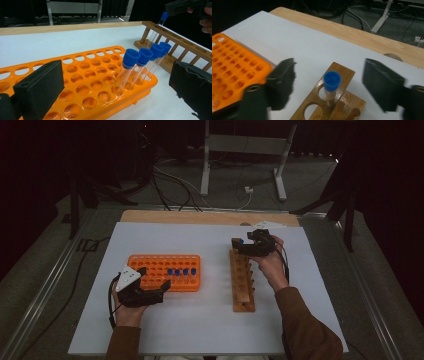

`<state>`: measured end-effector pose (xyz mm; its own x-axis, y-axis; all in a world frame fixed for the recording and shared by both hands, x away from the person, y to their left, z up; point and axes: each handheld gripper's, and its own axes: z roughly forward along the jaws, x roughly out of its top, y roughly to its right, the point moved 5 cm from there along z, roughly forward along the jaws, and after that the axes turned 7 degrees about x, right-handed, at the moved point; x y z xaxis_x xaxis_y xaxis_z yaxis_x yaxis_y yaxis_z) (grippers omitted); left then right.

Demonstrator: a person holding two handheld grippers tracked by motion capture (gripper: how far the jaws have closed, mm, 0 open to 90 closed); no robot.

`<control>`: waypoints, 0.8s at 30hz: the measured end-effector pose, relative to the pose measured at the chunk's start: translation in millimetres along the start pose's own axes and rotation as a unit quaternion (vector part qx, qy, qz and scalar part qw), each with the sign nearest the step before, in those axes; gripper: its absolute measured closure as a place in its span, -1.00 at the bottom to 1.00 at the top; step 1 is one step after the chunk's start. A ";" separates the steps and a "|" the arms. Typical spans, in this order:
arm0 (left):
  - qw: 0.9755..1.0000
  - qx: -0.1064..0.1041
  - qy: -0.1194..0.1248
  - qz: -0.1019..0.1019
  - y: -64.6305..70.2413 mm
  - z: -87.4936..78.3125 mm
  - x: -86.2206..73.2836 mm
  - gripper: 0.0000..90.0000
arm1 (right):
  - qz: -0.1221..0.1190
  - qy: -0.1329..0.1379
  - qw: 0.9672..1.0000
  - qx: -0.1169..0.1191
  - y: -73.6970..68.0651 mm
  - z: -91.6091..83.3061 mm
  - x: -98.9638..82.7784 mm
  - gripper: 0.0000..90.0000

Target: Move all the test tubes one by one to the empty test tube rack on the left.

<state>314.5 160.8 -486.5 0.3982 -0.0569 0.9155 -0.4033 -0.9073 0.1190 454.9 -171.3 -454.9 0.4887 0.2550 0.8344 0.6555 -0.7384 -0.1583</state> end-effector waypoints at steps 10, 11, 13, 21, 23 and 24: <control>1.000 0.001 0.001 -0.004 -1.5 -0.7 -0.4 -0.98 | 0.010 -0.015 1.000 0.003 5.3 13.2 -8.2 0.34; 1.000 0.001 0.002 -0.005 -1.7 -0.8 -0.4 -0.98 | 0.010 -0.017 1.000 0.003 5.6 14.3 -9.1 0.38; 1.000 0.001 0.001 -0.005 -1.8 -0.8 -0.5 -0.98 | 0.011 -0.021 1.000 0.004 5.4 16.3 -10.8 0.43; 1.000 0.001 0.000 -0.005 -1.8 -0.7 -0.7 -0.98 | 0.000 -0.035 0.999 -0.003 3.6 22.1 -17.6 0.64; 1.000 0.001 0.000 -0.004 -1.8 -0.6 -0.8 -0.98 | -0.002 -0.031 1.000 -0.006 3.0 22.5 -18.2 0.66; 1.000 0.002 0.000 -0.005 -1.7 -0.5 -0.8 -0.98 | -0.003 -0.031 0.999 -0.008 2.8 22.4 -18.4 0.66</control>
<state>314.5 162.7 -487.2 0.4019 -0.0486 0.9144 -0.3972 -0.9090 0.1263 460.7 -164.1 -482.5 0.5190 0.2972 0.8015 0.6502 -0.7459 -0.1445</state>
